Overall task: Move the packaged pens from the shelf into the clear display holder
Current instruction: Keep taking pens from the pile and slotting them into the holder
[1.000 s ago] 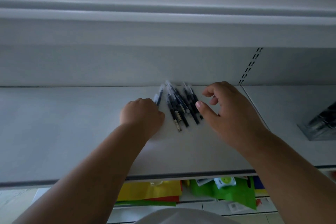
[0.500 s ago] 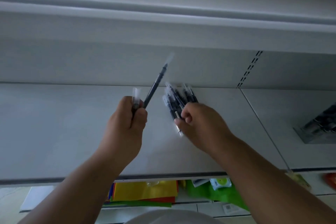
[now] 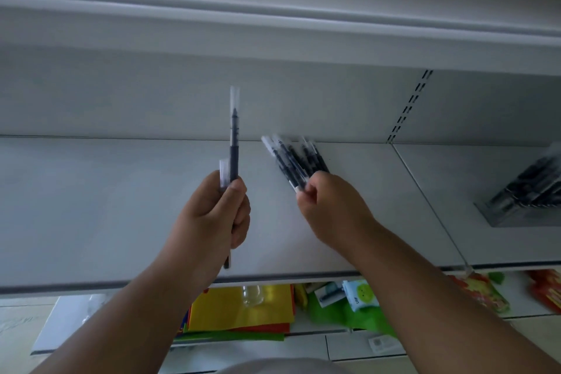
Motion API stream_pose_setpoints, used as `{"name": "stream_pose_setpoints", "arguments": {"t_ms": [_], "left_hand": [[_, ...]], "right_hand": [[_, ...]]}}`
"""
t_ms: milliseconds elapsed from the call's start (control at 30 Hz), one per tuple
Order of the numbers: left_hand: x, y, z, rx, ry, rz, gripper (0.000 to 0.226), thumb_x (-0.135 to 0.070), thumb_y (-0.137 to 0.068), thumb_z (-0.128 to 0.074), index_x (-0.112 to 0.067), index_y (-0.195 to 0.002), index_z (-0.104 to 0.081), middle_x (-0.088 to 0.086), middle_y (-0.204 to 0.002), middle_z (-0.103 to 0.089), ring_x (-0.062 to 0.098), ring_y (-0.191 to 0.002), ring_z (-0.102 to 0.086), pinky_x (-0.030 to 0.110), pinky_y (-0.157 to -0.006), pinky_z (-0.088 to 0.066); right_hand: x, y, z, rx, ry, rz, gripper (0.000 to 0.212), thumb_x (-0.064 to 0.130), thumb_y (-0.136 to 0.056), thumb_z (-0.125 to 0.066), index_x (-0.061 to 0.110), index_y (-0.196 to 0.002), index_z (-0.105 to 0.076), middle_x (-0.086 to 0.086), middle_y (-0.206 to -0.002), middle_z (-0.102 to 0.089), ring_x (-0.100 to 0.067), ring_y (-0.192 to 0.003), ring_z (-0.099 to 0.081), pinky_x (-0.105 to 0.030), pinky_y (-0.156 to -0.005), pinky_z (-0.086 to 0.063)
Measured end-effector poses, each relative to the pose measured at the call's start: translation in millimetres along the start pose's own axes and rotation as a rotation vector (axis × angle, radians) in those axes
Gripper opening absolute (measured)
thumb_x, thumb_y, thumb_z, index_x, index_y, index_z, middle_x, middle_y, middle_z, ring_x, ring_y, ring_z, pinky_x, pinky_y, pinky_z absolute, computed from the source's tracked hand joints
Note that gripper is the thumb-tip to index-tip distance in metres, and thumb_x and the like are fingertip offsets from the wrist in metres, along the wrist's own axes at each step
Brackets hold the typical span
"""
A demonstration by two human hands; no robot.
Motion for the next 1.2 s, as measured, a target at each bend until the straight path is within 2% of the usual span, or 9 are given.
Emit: {"name": "stream_pose_setpoints", "arguments": {"t_ms": [133,200,300,400,567,667,833,967,1200], "left_hand": [[5.8,3.8,-23.4,-0.002,-0.008,-0.008,0.019,-0.011,-0.105,-0.038,-0.008,-0.096,-0.054,0.007,-0.058,-0.029,0.02,-0.048,-0.025,0.032,-0.045,-0.021],[10.0,5.5,-44.5,0.021,-0.066,-0.034,0.021,-0.008,-0.104,-0.038,-0.011,-0.102,-0.059,0.008,-0.057,-0.034,0.022,-0.048,-0.032,0.032,-0.047,-0.03],[19.0,10.1,-86.3,0.07,-0.088,-0.027,0.022,0.001,-0.101,-0.039,-0.006,-0.089,-0.056,0.009,-0.064,-0.047,0.023,-0.053,-0.039,0.033,-0.052,-0.034],[35.1,20.7,-142.0,0.137,0.021,0.088,0.025,0.002,-0.1,-0.038,-0.011,-0.083,-0.051,0.004,-0.065,-0.039,0.016,-0.049,-0.028,0.027,-0.045,-0.022],[61.0,57.9,-255.1,0.263,0.038,0.135,0.019,-0.011,-0.105,-0.038,-0.016,-0.097,-0.054,-0.004,-0.057,-0.032,0.011,-0.045,-0.022,0.023,-0.041,-0.02],[79.4,90.9,-333.9,0.315,0.056,0.182,0.021,-0.02,-0.106,-0.04,-0.018,-0.088,-0.051,-0.007,-0.056,-0.032,0.01,-0.045,-0.022,0.024,-0.041,-0.02],[103.2,131.9,-442.8,0.396,0.033,0.224,0.03,-0.024,-0.106,-0.04,-0.018,-0.077,-0.039,-0.006,-0.056,-0.032,0.012,-0.046,-0.02,0.025,-0.041,-0.02],[110.4,143.0,-495.7,0.4,-0.005,0.239,0.031,-0.023,-0.106,-0.04,-0.016,-0.076,-0.04,-0.006,-0.054,-0.033,0.012,-0.045,-0.021,0.023,-0.038,-0.022],[129.4,106.5,-560.5,0.449,-0.055,0.283,0.026,-0.024,-0.106,-0.041,-0.017,-0.08,-0.039,-0.005,-0.056,-0.031,0.012,-0.045,-0.017,0.025,-0.043,-0.016]], "right_hand": [[-24.6,20.0,24.1,-0.06,-0.324,-0.059,0.013,0.031,-0.097,-0.055,0.02,-0.09,-0.057,0.008,-0.076,-0.059,-0.004,-0.064,-0.052,-0.021,-0.054,-0.036],[-43.9,38.1,37.8,-0.087,-0.664,-0.123,0.004,0.02,-0.097,-0.056,0.017,-0.097,-0.058,0.004,-0.073,-0.063,-0.007,-0.053,-0.048,-0.022,-0.053,-0.037],[-74.2,69.5,60.4,-0.126,-1.106,-0.174,0.021,0.001,-0.098,-0.051,0.014,-0.113,-0.056,-0.004,-0.075,-0.065,-0.01,-0.044,-0.037,-0.023,-0.044,-0.032],[-112.7,106.3,94.7,-0.209,-1.237,-0.139,0.029,-0.007,-0.096,-0.048,0.009,-0.12,-0.054,-0.008,-0.079,-0.064,-0.012,-0.042,-0.032,-0.022,-0.041,-0.03],[-212.4,180.9,159.2,-0.423,-1.033,-0.214,0.033,-0.014,-0.092,-0.046,0.014,-0.108,-0.053,-0.002,-0.08,-0.065,-0.016,-0.045,-0.036,-0.025,-0.041,-0.031],[-275.2,231.7,206.7,-0.517,-0.922,-0.223,0.013,0.006,-0.102,-0.043,0.014,-0.096,-0.051,-0.003,-0.077,-0.065,-0.018,-0.043,-0.039,-0.027,-0.042,-0.033],[-358.4,288.9,277.4,-0.614,-0.669,-0.244,0.034,0.031,-0.104,-0.038,0.004,-0.091,-0.054,-0.003,-0.07,-0.064,-0.018,-0.046,-0.047,-0.026,-0.046,-0.041],[-409.1,298.9,310.9,-0.653,-0.476,-0.322,0.029,0.035,-0.102,-0.043,0.016,-0.087,-0.059,0.003,-0.053,-0.055,-0.008,-0.049,-0.051,-0.025,-0.051,-0.043],[-476.1,272.1,343.1,-0.727,-0.386,-0.324,0.013,0.026,-0.093,-0.063,0.036,-0.09,-0.054,0.008,-0.073,-0.066,-0.006,-0.064,-0.064,-0.03,-0.062,-0.052]]}}
Point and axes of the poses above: each hand's wrist, its own y-axis away from the middle knuckle, its own z-axis out of the back of the hand, x = y × z, the point moved 8 cm from there along -y, towards the middle knuckle
